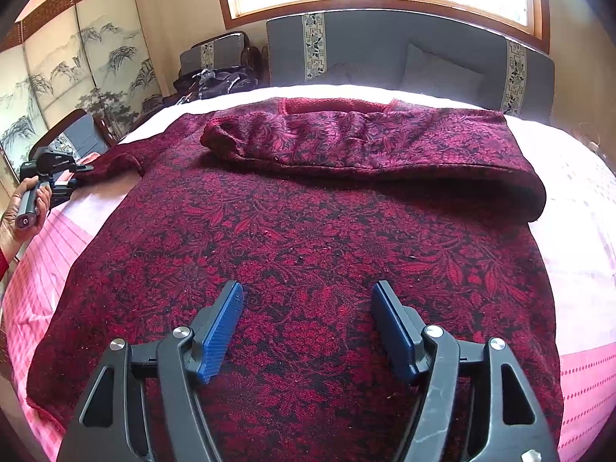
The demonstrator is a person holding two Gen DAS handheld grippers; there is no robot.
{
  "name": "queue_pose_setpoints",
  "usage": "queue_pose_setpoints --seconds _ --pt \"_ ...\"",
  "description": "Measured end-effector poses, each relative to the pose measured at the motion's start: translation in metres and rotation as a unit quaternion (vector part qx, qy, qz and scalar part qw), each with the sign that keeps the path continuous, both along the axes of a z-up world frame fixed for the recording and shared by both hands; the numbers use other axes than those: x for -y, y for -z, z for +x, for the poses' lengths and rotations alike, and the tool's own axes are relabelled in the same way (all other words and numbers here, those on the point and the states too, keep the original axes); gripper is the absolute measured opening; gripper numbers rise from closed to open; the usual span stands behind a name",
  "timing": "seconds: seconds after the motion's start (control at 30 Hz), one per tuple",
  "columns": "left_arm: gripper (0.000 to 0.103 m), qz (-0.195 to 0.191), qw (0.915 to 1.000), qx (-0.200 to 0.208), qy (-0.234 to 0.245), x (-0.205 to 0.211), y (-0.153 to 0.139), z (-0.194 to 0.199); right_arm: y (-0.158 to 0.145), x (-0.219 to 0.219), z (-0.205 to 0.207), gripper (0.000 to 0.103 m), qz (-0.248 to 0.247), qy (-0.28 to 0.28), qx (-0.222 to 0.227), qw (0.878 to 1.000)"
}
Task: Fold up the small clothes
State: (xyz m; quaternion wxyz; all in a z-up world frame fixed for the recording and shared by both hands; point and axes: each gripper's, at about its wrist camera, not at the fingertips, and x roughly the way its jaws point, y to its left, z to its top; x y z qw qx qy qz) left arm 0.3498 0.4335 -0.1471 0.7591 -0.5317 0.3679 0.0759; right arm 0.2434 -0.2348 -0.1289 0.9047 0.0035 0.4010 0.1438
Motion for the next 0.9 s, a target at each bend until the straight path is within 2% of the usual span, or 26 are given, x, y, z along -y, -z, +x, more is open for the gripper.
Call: queue_pose_setpoints --seconds 0.03,0.1,0.17,0.23,0.33,0.47,0.53,0.63,0.83,0.9 --pt "0.007 0.017 0.9998 0.009 -0.003 0.003 -0.005 -0.001 0.0 0.0 0.0 0.067 0.0 0.0 0.001 1.0" --pt "0.007 0.076 0.9966 0.033 0.001 0.017 -0.028 0.001 -0.001 0.001 0.0 0.068 0.003 0.0 0.002 1.0" --pt "0.007 0.114 0.99 0.079 0.023 0.042 -0.061 0.002 -0.002 0.004 -0.001 0.068 0.012 0.003 0.005 1.0" --pt "0.007 0.155 0.9806 0.106 0.057 0.076 -0.095 0.01 -0.003 0.01 -0.002 0.068 0.029 0.01 0.008 1.0" --pt "0.007 0.194 0.9617 0.149 0.123 0.142 -0.142 0.025 -0.006 0.021 -0.004 0.068 0.057 0.024 0.017 0.998" --pt "0.007 0.238 0.9283 0.186 0.216 0.251 -0.185 0.043 -0.011 0.038 -0.008 0.068 0.106 0.039 0.036 0.993" --pt "0.007 0.257 0.9105 0.193 0.26 0.306 -0.19 0.05 -0.012 0.048 -0.009 0.068 0.132 0.047 0.041 0.989" --pt "0.007 0.277 0.8849 0.199 0.317 0.381 -0.182 0.054 -0.011 0.061 -0.01 0.068 0.165 0.063 0.043 0.983" --pt "0.007 0.296 0.851 0.173 0.398 0.493 -0.134 0.061 -0.008 0.081 -0.01 0.068 0.213 0.086 0.04 0.972" --pt "0.007 0.323 0.8327 0.162 0.419 0.521 -0.119 0.059 -0.006 0.087 -0.008 0.069 0.229 0.09 0.035 0.968"
